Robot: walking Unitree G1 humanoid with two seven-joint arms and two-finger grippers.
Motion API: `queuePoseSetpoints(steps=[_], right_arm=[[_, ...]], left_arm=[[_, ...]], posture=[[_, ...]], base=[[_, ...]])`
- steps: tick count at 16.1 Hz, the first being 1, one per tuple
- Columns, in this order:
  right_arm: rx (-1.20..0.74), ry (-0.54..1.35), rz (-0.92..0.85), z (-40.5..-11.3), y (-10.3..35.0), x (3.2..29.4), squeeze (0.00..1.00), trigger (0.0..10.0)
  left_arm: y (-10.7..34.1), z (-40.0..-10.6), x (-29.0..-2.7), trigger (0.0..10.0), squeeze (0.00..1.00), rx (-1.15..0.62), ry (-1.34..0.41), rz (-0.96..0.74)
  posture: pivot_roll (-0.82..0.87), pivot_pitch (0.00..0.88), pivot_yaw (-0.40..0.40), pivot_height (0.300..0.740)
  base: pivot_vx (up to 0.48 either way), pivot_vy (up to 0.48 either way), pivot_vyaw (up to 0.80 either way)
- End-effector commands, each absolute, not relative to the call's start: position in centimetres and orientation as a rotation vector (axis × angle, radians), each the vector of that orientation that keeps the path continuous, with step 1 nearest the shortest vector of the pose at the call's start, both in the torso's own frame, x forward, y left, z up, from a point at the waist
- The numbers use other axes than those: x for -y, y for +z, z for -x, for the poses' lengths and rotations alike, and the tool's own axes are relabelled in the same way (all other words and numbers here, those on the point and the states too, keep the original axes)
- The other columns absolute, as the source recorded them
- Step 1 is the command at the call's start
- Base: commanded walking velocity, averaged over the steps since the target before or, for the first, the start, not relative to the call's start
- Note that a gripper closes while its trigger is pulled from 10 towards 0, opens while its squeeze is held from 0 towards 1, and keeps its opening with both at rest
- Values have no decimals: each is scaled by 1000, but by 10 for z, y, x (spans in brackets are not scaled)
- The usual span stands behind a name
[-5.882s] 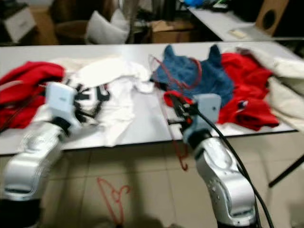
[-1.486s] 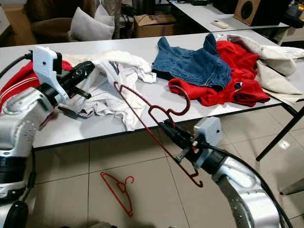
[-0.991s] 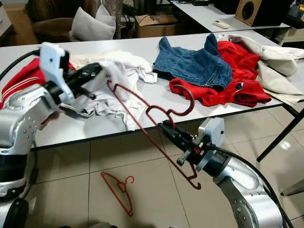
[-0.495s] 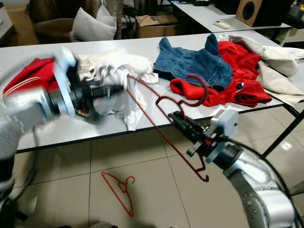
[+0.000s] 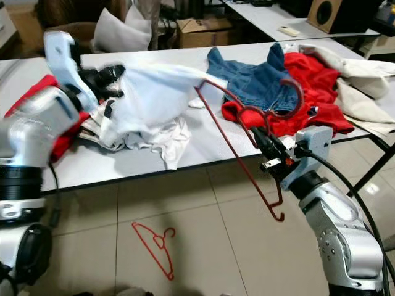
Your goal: Hang hanger
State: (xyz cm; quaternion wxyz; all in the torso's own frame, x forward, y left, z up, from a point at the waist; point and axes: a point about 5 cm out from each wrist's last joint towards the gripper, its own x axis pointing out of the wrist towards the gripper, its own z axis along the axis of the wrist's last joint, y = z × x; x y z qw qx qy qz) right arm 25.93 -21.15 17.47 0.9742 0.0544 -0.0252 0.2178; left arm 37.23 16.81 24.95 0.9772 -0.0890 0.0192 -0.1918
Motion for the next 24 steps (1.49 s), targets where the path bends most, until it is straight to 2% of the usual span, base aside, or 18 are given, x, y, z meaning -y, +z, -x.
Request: queuePoseSetpoints(steps=[1, 4, 6, 7, 8, 9, 10, 13, 18, 21, 24], right_arm=[[46, 420, -114, -258, 175, 216, 0, 10000], [44, 428, -132, -258, 172, 211, 0, 10000], [37, 432, -131, -257, 170, 207, 0, 10000], [35, 434, -130, -255, 168, 204, 0, 10000], [34, 431, -129, -252, 167, 202, 0, 10000], [35, 429, -128, -250, 166, 201, 0, 10000], [34, 426, -128, -248, 166, 200, 0, 10000], [19, 406, -141, -243, 159, 198, 0, 10000], [18, 428, -134, -245, 159, 192, 0, 10000], [12, 445, -133, -245, 158, 188, 0, 10000], [11, 458, -138, -246, 157, 187, 0, 10000]], left_arm=[[244, -381, -156, 0, 0, -44, -390, 111], [228, -403, -130, 0, 0, -59, -368, -18], [230, -412, -117, 0, 0, -46, -350, -33], [217, -415, -111, 4588, 0, -100, -340, -102], [198, -413, -114, 10000, 0, -180, -333, -172], [189, -412, -117, 10000, 0, -209, -333, -232], [187, -411, -119, 10000, 1000, -212, -342, -233], [185, -410, -125, 10000, 1000, -183, -458, -344], [186, -402, -145, 10000, 1000, -144, -602, -401], [172, -385, -180, 10000, 1000, -128, -648, -590], [154, -361, -209, 10000, 1000, -185, -681, -712]], posture=[[-109, 0, -1, 710], [-112, 0, -6, 710], [-127, 0, 0, 710], [-152, 0, 27, 710], [-162, 0, 37, 710], [-176, 0, 52, 710], [-180, 0, 59, 710], [-176, 0, 55, 710], [-153, 0, 38, 710], [-139, 0, 31, 710], [-116, 0, 13, 710]], base=[[0, 0, 0], [0, 0, 0], [0, 0, 0], [0, 0, 0], [0, 0, 0], [0, 0, 0], [0, 0, 0], [0, 0, 0], [0, 0, 0], [0, 0, 0], [0, 0, 0]])
